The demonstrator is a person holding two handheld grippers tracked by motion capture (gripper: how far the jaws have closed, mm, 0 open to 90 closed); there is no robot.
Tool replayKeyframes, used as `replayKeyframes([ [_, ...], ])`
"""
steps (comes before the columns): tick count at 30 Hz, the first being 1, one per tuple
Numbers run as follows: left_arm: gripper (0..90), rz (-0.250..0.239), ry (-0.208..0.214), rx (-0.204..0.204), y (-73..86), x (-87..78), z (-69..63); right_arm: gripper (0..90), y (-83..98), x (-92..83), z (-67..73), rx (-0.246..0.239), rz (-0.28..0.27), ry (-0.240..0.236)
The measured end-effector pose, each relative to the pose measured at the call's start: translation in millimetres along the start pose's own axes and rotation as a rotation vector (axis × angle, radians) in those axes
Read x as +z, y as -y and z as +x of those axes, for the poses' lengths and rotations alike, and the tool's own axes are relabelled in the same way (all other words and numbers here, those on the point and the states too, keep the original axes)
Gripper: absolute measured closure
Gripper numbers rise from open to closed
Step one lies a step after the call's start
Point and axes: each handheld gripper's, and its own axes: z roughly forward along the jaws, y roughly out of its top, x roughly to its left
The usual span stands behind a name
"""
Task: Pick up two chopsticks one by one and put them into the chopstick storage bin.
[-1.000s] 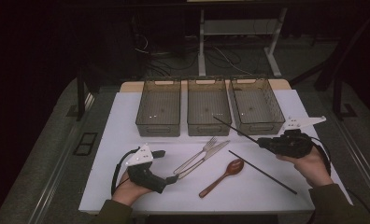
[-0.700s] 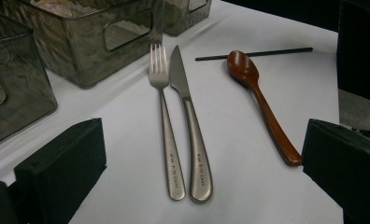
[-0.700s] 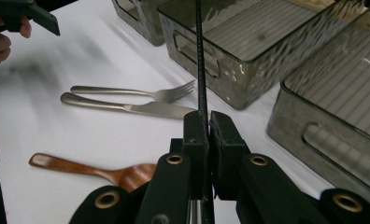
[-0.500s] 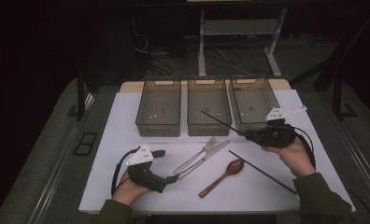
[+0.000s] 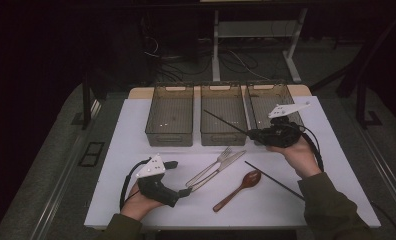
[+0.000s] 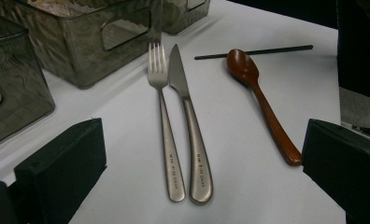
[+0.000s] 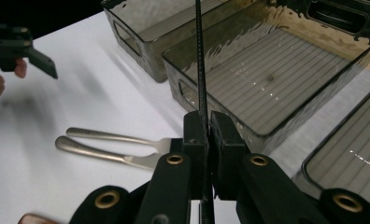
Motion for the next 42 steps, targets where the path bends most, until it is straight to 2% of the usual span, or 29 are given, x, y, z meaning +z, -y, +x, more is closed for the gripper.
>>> replayKeyframes([
  [4, 0.0, -0.004, 0.002, -0.006, 0.0, -0.2, 0.4, 84.6, -12.2, 7.7, 1.8, 0.004, 0.006, 0.005],
  [5, 0.0, -0.006, 0.002, -0.006, -0.1, -0.4, 0.7, 84.6, -18.9, 11.3, 3.5, -0.002, 0.009, 0.007],
  [14, 0.0, -0.012, 0.003, -0.011, -0.2, -0.8, 0.7, 84.6, -42.2, 30.2, 10.9, -0.025, 0.03, 0.018],
  [30, 0.0, -0.019, 0.01, -0.006, -1.0, -1.1, 0.6, 84.6, -78.1, 74.8, 18.5, 0.023, 0.047, 0.025],
  [32, 0.0, -0.018, 0.012, -0.008, -1.0, -0.8, 0.6, 84.6, -79.6, 78.3, 18.4, 0.015, 0.043, 0.023],
  [42, 0.0, -0.023, 0.013, -0.011, -1.1, -1.7, 1.1, 84.5, -95.9, 110.9, 25.4, 0.028, 0.083, 0.035],
])
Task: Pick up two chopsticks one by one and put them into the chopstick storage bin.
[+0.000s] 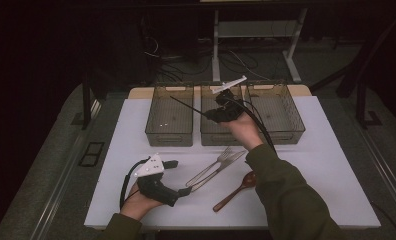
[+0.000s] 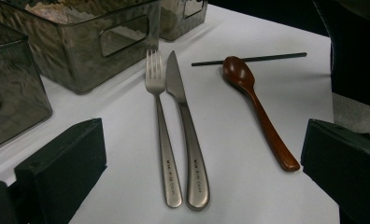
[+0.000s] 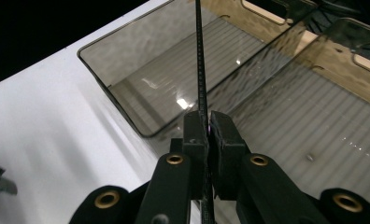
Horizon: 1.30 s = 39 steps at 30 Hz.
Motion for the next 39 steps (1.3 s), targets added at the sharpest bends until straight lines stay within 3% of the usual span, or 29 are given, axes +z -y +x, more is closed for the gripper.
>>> replayKeyframes([
  [8, 0.0, -0.007, 0.0, -0.002, 0.1, 0.7, 0.2, 84.5, -20.6, 30.6, 7.9, 0.004, 0.043, 0.021],
  [24, 0.0, -0.019, 0.003, -0.006, -0.2, -0.1, 0.6, 84.4, -34.3, 90.3, 16.4, 0.045, 0.124, 0.06],
  [35, 0.0, -0.018, 0.007, -0.004, -0.5, 0.4, 0.4, 83.6, -35.9, 110.4, 26.8, 0.052, 0.133, 0.059],
  [39, 0.0, -0.019, 0.008, -0.004, -0.3, -0.2, 0.7, 71.3, -35.9, 108.7, 28.0, 0.04, 0.126, 0.037],
])
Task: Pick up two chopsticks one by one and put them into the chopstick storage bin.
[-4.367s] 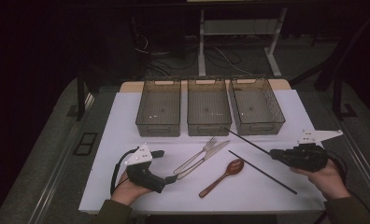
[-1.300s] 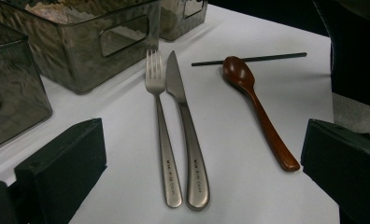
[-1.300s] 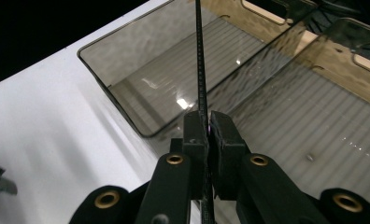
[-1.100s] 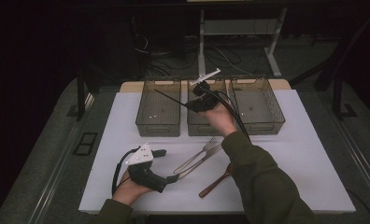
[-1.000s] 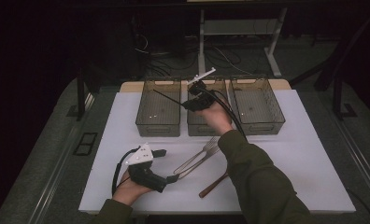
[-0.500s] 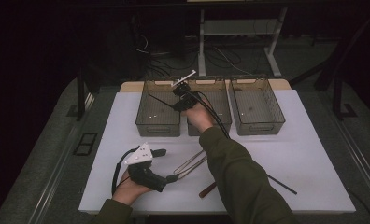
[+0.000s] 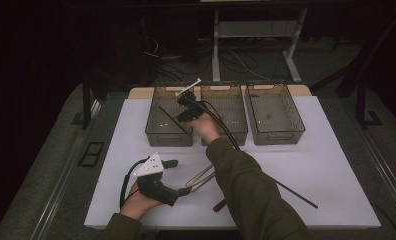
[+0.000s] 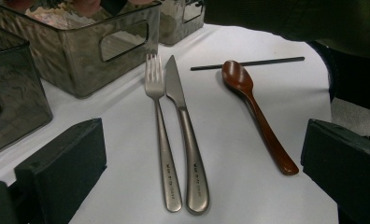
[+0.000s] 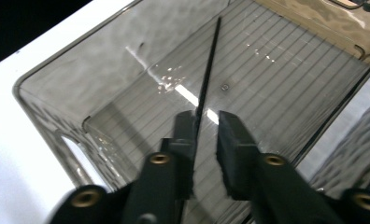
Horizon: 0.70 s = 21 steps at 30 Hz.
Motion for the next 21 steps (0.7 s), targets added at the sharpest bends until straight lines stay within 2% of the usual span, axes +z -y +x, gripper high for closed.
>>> replayKeyframes([
  [5, 0.0, 0.0, 0.0, 0.002, 0.0, -0.6, 0.1, 57.9, 1.3, -13.7, -3.3, -0.012, -0.041, -0.042],
  [6, 0.0, 0.001, 0.0, 0.004, 0.2, -0.7, -0.2, 53.5, 3.1, -22.1, -5.0, -0.006, -0.056, -0.062],
  [7, 0.0, 0.002, 0.001, 0.008, 0.2, -0.8, -0.2, 53.5, 3.1, -22.1, -5.0, -0.006, -0.056, -0.062],
  [9, 0.0, 0.004, -0.002, 0.006, 0.3, -0.5, -0.2, 47.9, 8.0, -35.5, -8.7, -0.009, -0.089, -0.09],
  [10, 0.0, 0.004, -0.002, 0.0, 0.4, -0.2, -0.4, 47.9, 8.0, -35.5, -8.7, -0.009, -0.089, -0.09],
  [11, 0.0, 0.006, -0.002, 0.003, 0.3, 0.2, -0.1, 45.6, 12.0, -43.8, -11.8, -0.022, -0.103, -0.106],
  [21, 0.0, 0.023, -0.005, 0.009, 0.8, 0.8, -0.1, 40.5, 31.4, -77.8, -31.2, -0.028, -0.138, -0.122],
])
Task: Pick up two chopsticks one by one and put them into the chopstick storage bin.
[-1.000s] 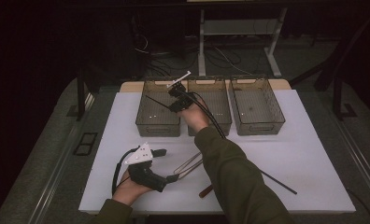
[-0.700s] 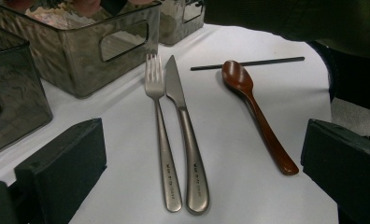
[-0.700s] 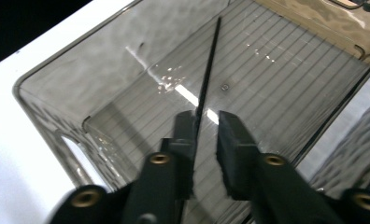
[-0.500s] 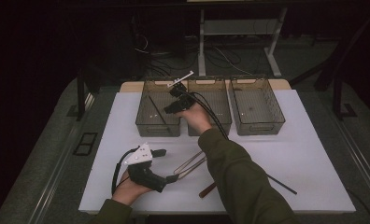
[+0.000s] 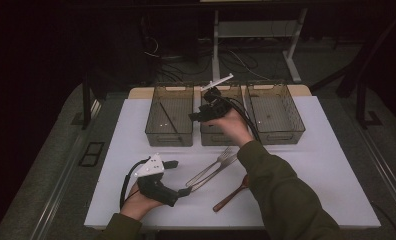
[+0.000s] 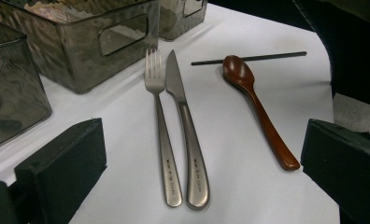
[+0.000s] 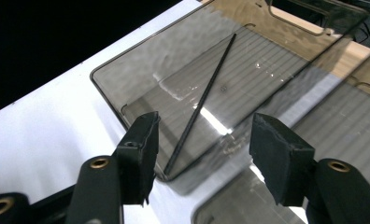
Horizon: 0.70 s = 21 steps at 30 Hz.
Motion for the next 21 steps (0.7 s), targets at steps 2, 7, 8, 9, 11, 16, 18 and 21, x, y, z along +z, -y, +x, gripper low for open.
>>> replayKeyframes([
  [2, 0.0, 0.002, -0.001, 0.0, 0.1, 0.1, 0.1, 40.1, 3.3, -8.7, -2.5, 0.001, -0.011, -0.002],
  [7, 0.0, -0.001, -0.002, 0.0, 0.1, 0.3, -0.2, 39.6, 12.7, -29.8, -6.2, -0.008, -0.045, -0.015],
  [8, 0.0, 0.001, -0.002, 0.0, 0.1, 0.2, -0.3, 39.5, 15.0, -33.7, -6.5, -0.011, -0.048, -0.018],
  [9, 0.0, 0.003, -0.004, -0.004, 0.2, 0.1, -0.6, 39.4, 17.2, -37.4, -6.8, -0.017, -0.05, -0.018],
  [11, 0.0, 0.001, -0.003, -0.002, 0.1, -0.2, -0.3, 39.2, 21.4, -44.7, -7.1, -0.026, -0.054, -0.023],
  [16, 0.0, 0.002, -0.007, -0.006, 0.3, -0.2, -0.2, 39.0, 32.7, -64.2, -8.7, -0.036, -0.074, -0.035],
  [18, 0.0, 0.001, -0.007, -0.006, 0.2, -0.1, -0.3, 38.8, 38.4, -72.2, -9.7, -0.044, -0.081, -0.037],
  [21, 0.0, 0.004, -0.008, -0.005, 0.1, 0.4, -0.5, 38.5, 48.8, -83.7, -13.0, -0.043, -0.101, -0.04],
])
